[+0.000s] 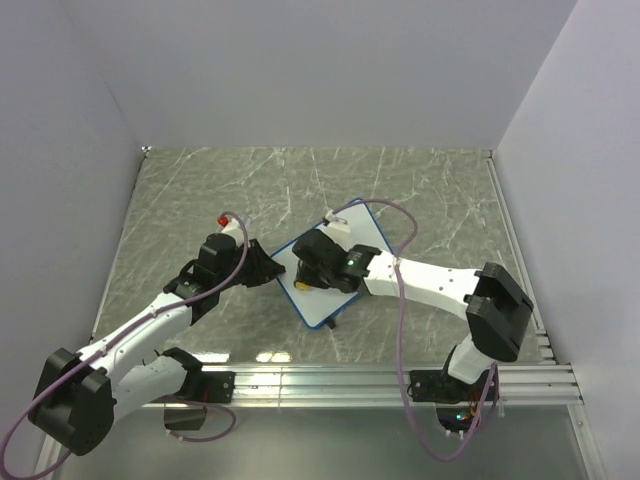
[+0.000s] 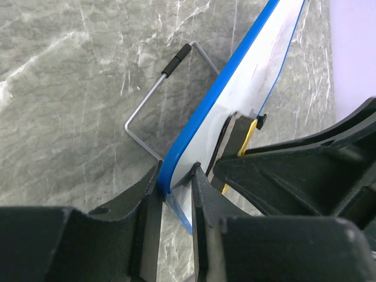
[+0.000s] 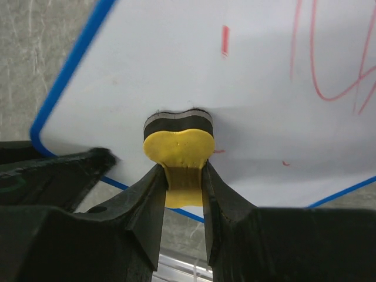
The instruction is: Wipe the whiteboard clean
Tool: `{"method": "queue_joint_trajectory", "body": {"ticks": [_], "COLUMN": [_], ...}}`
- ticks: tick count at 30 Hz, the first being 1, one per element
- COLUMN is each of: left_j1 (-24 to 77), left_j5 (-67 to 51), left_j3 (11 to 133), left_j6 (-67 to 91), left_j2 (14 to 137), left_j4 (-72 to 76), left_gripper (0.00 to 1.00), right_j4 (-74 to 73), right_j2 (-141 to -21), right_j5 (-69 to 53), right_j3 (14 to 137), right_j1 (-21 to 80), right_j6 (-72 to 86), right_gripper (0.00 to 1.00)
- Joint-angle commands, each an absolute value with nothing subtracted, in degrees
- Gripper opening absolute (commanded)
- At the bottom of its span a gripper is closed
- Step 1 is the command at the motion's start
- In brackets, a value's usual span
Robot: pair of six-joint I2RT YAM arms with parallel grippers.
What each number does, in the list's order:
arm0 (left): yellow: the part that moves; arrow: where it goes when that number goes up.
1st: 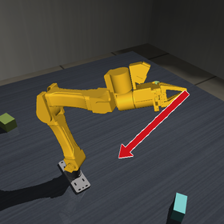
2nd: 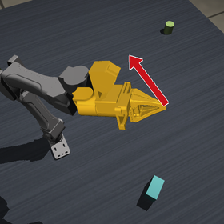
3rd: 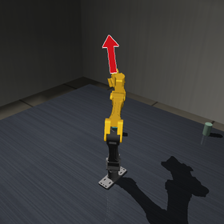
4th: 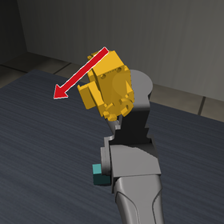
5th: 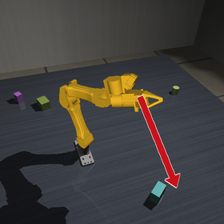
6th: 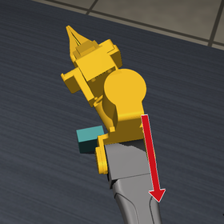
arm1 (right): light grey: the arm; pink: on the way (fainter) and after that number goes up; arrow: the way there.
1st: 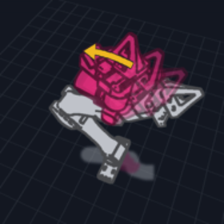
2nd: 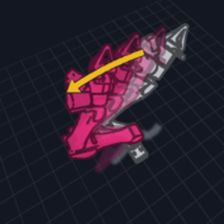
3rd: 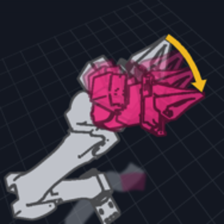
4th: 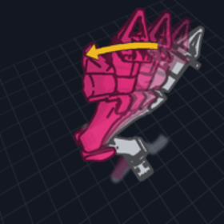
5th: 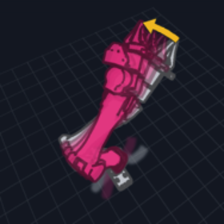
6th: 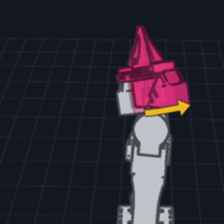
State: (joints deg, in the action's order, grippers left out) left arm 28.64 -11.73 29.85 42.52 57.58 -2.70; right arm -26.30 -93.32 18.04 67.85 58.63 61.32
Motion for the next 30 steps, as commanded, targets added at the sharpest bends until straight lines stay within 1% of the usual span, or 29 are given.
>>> {"method": "queue_joint_trajectory", "body": {"ticks": [1, 8, 13, 16, 21, 25, 26, 30], "left_j1": [31.4, 32.8, 33.0, 33.0, 33.0, 33.0, 33.0, 33.1], "left_j5": [-11.3, -10.7, -10.8, -10.7, -10.5, -9.8, -9.6, -9.5], "left_j3": [29.6, 29.9, 29.8, 29.7, 29.4, 29.3, 29.3, 29.2], "left_j6": [39.1, 38.8, 38.8, 38.7, 38.5, 38.5, 38.6, 38.9], "left_j2": [59.3, 60.2, 60.6, 60.7, 61.1, 60.9, 60.8, 60.0], "left_j4": [-10.6, -10.8, -10.6, -10.4, -9.8, -9.8, -10.0, -10.3], "left_gripper": [0.00, 0.00, 0.00, 0.00, 0.00, 0.00, 0.00, 0.00], "right_j4": [-27.2, -23.4, -25.1, -28.0, -30.8, -32.3, -32.3, -33.0], "right_j2": [-94.1, -85.8, -83.1, -79.9, -75.5, -79.2, -81.6, -88.1], "right_j5": [18.5, 18.5, 19.5, 22.0, 24.9, 25.2, 25.1, 25.0], "right_j3": [59.5, 42.3, 41.0, 45.1, 57.0, 67.6, 71.2, 77.7], "right_j1": [57.0, 52.9, 52.9, 52.9, 52.8, 52.8, 52.9, 52.7], "right_j6": [63.8, 66.1, 66.0, 64.0, 60.0, 56.9, 56.0, 55.0], "right_gripper": [0.00, 0.00, 0.00, 0.00, 0.00, 0.00, 0.00, 0.00]}}
